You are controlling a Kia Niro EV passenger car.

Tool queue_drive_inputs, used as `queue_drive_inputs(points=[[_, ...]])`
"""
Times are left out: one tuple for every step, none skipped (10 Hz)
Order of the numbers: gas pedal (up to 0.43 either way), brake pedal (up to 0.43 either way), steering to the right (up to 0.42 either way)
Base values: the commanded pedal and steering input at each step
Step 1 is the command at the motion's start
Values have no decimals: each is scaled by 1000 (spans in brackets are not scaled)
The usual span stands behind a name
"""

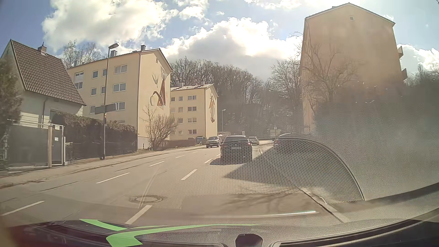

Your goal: Follow the waypoints while adhering to traffic rules and regulations

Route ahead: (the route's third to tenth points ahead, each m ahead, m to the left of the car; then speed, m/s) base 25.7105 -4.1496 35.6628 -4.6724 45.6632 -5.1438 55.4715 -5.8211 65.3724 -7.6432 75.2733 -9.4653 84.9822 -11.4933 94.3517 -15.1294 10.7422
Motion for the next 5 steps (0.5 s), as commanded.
queue_drive_inputs(points=[[197,0,10],[197,0,10],[197,0,11],[197,0,11],[197,0,11]])
